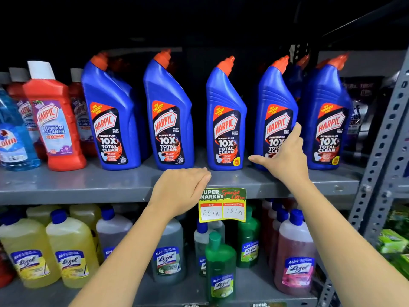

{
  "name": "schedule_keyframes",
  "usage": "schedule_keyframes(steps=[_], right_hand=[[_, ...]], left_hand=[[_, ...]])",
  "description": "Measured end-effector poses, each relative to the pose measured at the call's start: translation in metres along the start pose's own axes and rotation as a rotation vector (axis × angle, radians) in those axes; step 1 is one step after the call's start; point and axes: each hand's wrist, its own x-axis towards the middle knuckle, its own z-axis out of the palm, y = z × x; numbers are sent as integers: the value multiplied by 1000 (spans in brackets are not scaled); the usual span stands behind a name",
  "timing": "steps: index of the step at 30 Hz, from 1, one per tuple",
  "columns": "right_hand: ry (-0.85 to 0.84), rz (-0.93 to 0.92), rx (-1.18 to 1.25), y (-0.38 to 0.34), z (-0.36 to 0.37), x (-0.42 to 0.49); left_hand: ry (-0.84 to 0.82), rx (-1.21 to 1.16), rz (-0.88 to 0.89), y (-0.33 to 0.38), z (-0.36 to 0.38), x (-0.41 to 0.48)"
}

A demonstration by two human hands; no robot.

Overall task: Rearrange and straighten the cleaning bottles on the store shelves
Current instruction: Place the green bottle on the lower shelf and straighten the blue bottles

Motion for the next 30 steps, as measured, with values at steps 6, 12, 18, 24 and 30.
schedule_keyframes(steps=[6,12,18,24,30], right_hand=[[-19,-13,32,6,1,5],[-84,0,130,11,-2,9],[-56,1,139,11,-1,6],[-33,7,146,9,-3,4],[-18,11,142,7,-5,1]], left_hand=[[-10,0,-11,0,1,1],[6,0,0,0,1,0],[-12,-10,-3,1,-1,0],[-24,9,-4,0,0,0],[-65,66,-46,2,-3,1]])
